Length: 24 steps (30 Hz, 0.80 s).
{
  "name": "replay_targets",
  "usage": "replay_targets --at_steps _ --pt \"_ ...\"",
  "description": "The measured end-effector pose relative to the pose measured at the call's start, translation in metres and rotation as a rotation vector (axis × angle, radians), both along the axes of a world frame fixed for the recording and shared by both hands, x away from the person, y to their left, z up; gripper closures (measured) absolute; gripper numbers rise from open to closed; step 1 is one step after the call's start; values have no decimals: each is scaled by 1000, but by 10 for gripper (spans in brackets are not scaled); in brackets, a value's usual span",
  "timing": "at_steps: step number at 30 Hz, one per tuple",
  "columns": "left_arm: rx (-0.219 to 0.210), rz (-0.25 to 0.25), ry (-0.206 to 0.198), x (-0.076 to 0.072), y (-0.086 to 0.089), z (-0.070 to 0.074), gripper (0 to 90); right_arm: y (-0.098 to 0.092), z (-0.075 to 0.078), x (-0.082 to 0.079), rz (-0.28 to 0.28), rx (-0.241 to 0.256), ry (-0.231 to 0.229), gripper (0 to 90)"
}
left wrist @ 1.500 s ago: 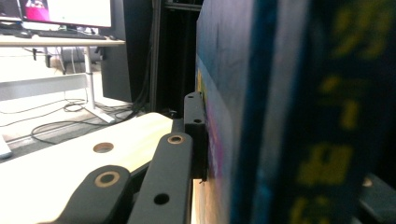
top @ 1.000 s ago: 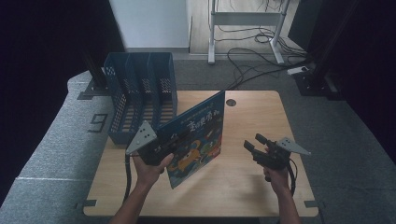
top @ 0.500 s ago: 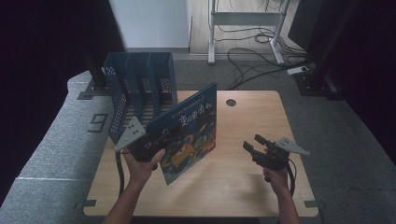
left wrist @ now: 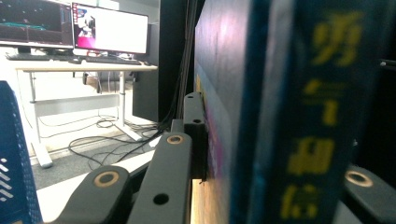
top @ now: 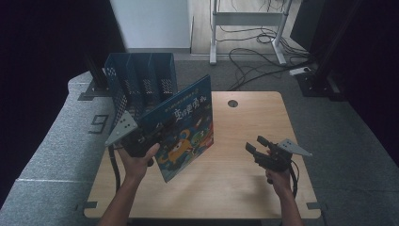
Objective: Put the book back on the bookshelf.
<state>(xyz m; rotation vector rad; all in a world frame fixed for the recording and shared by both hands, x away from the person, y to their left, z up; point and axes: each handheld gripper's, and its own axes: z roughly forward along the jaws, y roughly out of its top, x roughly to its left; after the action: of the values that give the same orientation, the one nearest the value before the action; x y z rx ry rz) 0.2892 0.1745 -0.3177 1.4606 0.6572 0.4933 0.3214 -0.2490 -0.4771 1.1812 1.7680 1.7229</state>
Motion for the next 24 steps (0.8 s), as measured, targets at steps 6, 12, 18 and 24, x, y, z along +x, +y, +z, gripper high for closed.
replay_targets --at_steps 6,12,18,24 --pt "11 13 -6 1 4 1 817 0 -2 1 0 -9 7 317" --pt "-11 23 -6 1 9 4 818 0 -3 1 2 -9 9 317" --pt "-30 49 -11 4 16 9 817 0 -3 1 0 -13 8 316" --pt "-29 81 -12 9 24 12 816 1 -8 1 -2 -19 24 316"
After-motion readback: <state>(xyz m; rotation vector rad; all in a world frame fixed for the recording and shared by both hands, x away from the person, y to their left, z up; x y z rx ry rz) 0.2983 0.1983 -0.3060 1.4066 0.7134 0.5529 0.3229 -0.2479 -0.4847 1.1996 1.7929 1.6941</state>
